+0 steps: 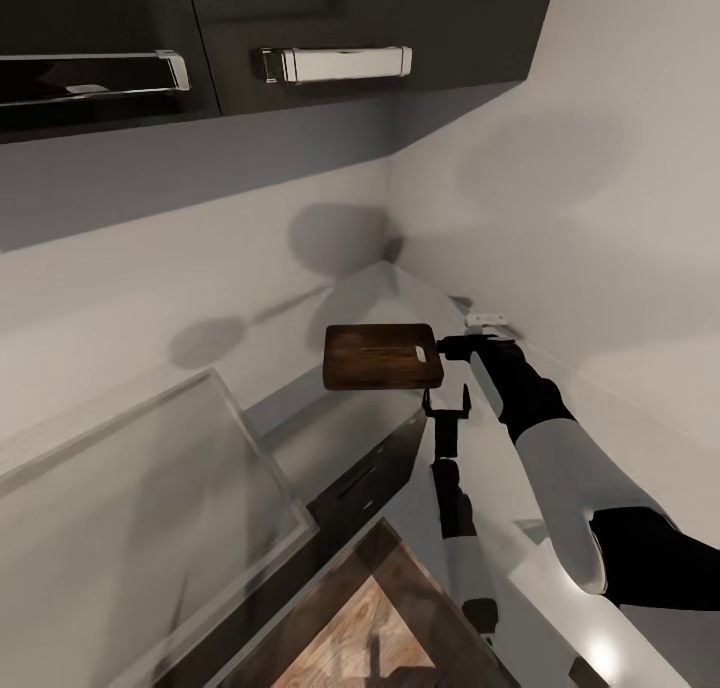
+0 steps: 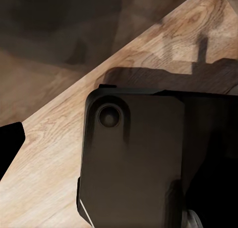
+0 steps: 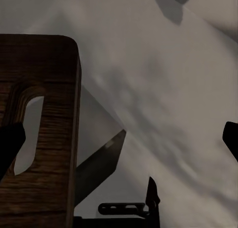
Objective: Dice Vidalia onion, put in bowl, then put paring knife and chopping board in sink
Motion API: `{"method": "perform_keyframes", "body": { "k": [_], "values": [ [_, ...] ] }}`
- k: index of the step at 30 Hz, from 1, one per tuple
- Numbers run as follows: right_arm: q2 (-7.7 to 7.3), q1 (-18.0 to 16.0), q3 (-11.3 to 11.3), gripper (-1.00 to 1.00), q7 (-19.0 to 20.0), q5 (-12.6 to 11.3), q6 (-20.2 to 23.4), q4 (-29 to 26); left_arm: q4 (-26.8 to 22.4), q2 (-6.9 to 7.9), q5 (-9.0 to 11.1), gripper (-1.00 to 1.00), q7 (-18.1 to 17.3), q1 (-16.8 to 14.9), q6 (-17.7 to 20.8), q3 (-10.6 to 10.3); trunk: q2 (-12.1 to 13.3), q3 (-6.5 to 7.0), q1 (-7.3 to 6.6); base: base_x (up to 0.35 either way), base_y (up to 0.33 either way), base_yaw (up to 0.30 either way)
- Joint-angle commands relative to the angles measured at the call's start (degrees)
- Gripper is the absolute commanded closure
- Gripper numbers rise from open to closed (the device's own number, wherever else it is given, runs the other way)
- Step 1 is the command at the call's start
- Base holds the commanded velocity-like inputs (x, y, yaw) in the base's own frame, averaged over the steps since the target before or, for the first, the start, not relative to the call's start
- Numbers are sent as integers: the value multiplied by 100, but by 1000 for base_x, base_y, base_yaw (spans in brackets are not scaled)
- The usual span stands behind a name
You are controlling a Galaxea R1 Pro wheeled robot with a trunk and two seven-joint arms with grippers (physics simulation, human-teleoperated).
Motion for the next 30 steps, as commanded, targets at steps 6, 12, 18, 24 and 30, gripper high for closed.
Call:
{"method": "perform_keyframes", "body": {
  "k": [6,12,18,24,30],
  "values": [
    [3,-4,20,-100,-34,-12,31,-2,-11,-2,28,-100,-4,4,-5,5,-10,-8,3,0,0,0],
    [5,-3,20,-100,-34,-12,31,2,-11,-2,23,-100,-4,4,-5,5,-10,-8,3,0,0,0],
    [6,-4,20,-100,-34,-12,31,3,-11,-2,22,-100,-4,4,-5,5,-10,-8,3,25,0,0],
    [6,1,20,-100,-34,-15,31,11,-11,-2,22,-100,-4,4,-5,5,-10,-8,3,64,0,0],
    [6,-3,20,-100,-34,-13,31,16,-11,-2,22,-100,-4,4,-5,5,-10,-8,3,5,0,0]
  ]
}}
